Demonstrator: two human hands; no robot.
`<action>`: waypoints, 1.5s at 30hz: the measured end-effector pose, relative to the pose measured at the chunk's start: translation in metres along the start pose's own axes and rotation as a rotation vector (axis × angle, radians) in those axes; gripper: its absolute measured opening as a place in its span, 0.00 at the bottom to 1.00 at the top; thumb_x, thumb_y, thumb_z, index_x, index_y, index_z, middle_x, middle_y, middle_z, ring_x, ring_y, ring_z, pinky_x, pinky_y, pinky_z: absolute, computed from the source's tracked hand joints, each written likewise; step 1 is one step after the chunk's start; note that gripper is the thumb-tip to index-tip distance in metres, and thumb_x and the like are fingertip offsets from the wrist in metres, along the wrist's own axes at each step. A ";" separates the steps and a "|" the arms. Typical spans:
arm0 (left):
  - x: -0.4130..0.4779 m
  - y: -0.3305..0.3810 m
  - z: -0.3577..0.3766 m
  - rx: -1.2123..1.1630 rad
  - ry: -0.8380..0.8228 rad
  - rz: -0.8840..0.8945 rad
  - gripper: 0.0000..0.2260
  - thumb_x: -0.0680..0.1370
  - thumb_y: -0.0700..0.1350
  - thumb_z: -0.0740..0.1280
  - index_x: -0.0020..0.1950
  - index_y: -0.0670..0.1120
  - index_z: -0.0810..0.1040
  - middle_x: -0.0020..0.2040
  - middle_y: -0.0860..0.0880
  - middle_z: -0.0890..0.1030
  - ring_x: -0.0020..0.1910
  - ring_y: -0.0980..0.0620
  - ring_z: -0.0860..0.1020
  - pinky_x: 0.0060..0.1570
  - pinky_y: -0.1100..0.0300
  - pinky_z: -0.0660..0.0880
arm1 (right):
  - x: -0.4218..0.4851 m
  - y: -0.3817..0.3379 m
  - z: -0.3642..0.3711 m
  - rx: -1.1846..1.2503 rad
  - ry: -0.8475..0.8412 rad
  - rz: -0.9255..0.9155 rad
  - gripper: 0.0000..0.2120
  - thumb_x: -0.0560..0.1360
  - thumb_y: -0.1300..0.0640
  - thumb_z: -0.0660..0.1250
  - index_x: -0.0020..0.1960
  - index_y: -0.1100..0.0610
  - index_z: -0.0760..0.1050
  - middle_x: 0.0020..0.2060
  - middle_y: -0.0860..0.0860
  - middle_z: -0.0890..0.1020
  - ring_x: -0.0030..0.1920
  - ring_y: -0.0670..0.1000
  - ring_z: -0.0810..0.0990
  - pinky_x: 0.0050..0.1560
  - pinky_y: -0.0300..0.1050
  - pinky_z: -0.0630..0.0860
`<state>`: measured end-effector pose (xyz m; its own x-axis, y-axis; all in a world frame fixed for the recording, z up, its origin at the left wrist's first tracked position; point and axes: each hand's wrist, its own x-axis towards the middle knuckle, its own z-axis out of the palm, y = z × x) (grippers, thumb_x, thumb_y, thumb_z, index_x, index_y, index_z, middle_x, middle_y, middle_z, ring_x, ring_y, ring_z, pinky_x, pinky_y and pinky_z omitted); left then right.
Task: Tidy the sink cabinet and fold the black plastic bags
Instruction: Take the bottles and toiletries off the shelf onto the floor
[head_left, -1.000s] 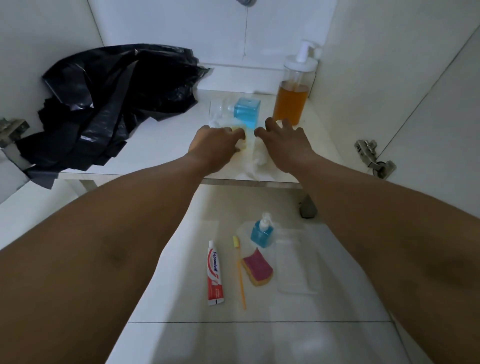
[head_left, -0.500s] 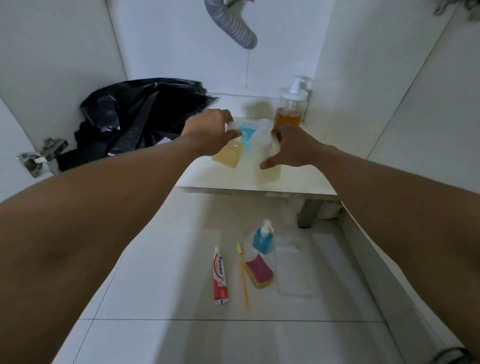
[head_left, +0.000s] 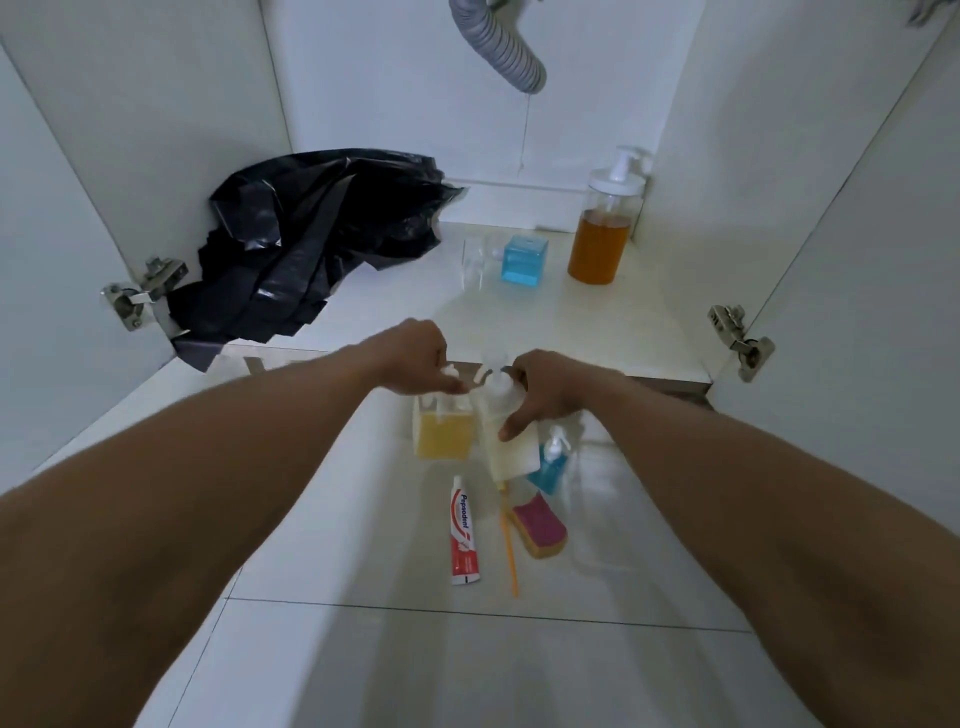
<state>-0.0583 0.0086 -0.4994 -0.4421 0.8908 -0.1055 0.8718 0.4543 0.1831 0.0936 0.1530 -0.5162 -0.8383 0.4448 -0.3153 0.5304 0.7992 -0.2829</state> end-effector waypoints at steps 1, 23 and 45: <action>-0.002 -0.002 0.010 -0.002 -0.007 -0.020 0.22 0.73 0.64 0.72 0.41 0.44 0.78 0.40 0.47 0.82 0.37 0.51 0.79 0.39 0.55 0.76 | 0.005 0.001 0.011 -0.004 0.003 -0.005 0.30 0.56 0.40 0.83 0.50 0.51 0.76 0.48 0.50 0.84 0.45 0.52 0.83 0.48 0.49 0.81; 0.035 -0.020 0.151 -0.162 0.036 -0.259 0.21 0.78 0.57 0.68 0.61 0.42 0.72 0.54 0.43 0.80 0.49 0.43 0.80 0.48 0.51 0.79 | 0.072 0.016 0.126 0.439 0.278 0.273 0.37 0.65 0.59 0.81 0.67 0.60 0.65 0.62 0.57 0.77 0.61 0.58 0.77 0.53 0.47 0.76; 0.019 0.000 0.138 -0.162 0.103 -0.303 0.18 0.78 0.55 0.68 0.61 0.44 0.75 0.57 0.45 0.80 0.54 0.43 0.79 0.48 0.54 0.73 | 0.051 0.011 0.086 0.351 0.210 0.320 0.35 0.69 0.57 0.78 0.71 0.62 0.66 0.63 0.57 0.76 0.62 0.56 0.77 0.49 0.45 0.73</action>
<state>-0.0371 0.0239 -0.6363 -0.7019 0.7077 -0.0810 0.6564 0.6868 0.3120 0.0678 0.1490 -0.6134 -0.6151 0.7453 -0.2572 0.7447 0.4419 -0.5002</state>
